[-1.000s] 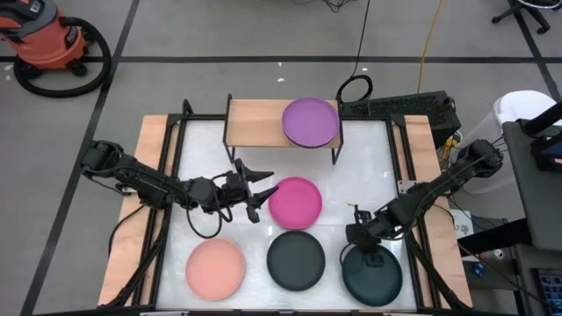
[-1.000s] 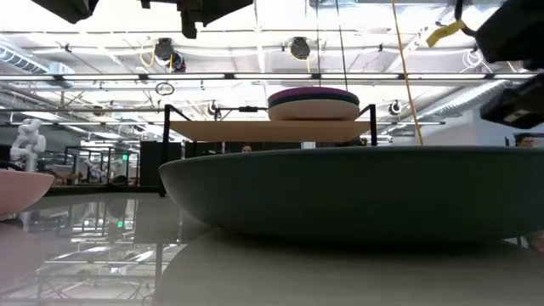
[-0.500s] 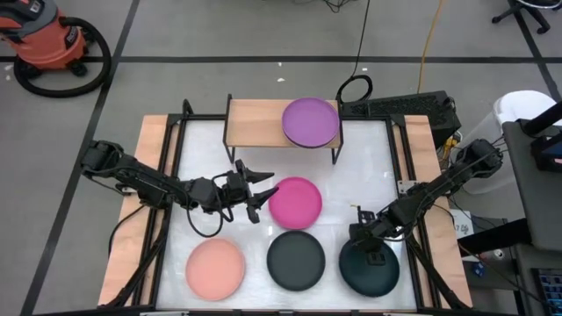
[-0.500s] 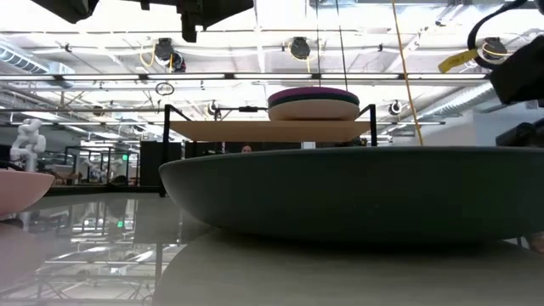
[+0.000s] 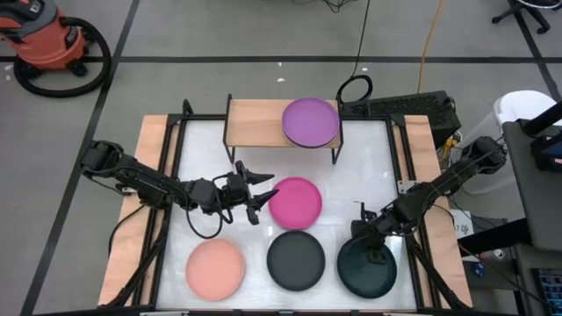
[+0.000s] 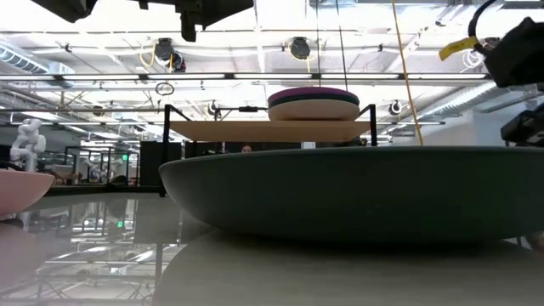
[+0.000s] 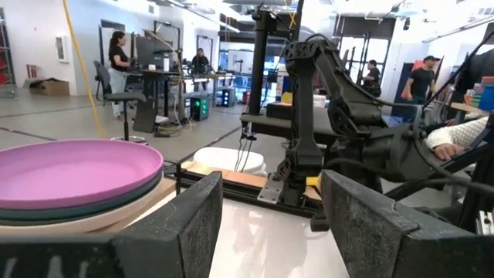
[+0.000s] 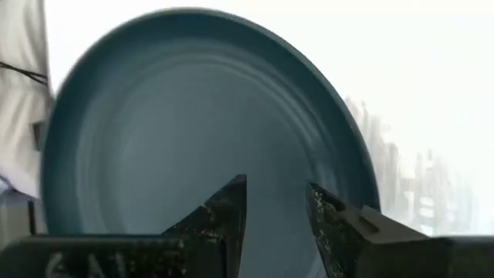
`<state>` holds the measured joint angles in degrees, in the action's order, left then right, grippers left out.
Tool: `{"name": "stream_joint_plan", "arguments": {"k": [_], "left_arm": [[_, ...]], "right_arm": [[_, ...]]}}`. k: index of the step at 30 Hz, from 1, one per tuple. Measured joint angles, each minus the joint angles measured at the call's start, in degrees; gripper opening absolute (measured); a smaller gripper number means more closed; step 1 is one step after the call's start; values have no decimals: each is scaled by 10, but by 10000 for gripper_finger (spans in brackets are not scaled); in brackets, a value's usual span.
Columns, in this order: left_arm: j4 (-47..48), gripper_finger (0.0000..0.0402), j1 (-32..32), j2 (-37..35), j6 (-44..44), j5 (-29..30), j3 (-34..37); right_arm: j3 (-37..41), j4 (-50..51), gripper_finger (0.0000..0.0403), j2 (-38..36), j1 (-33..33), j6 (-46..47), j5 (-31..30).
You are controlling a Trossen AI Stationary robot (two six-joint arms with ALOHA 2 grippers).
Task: Place and stack plates onto a shelf
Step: Put the dark green plate on the shelf
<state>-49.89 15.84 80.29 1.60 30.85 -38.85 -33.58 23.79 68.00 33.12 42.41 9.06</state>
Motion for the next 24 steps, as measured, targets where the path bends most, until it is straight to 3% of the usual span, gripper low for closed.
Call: {"name": "stream_joint_plan", "arguments": {"k": [6,12,24], "left_arm": [[0,223,1,0,7,0,0],[2,223,10,0,17,0,0],[4,223,27,0,17,0,0]], "right_arm": [[0,0,114,-30,-17,-5,-27],[0,4,114,-44,-25,-38,-90],[49,8,114,-43,-28,-15,-90]]}}
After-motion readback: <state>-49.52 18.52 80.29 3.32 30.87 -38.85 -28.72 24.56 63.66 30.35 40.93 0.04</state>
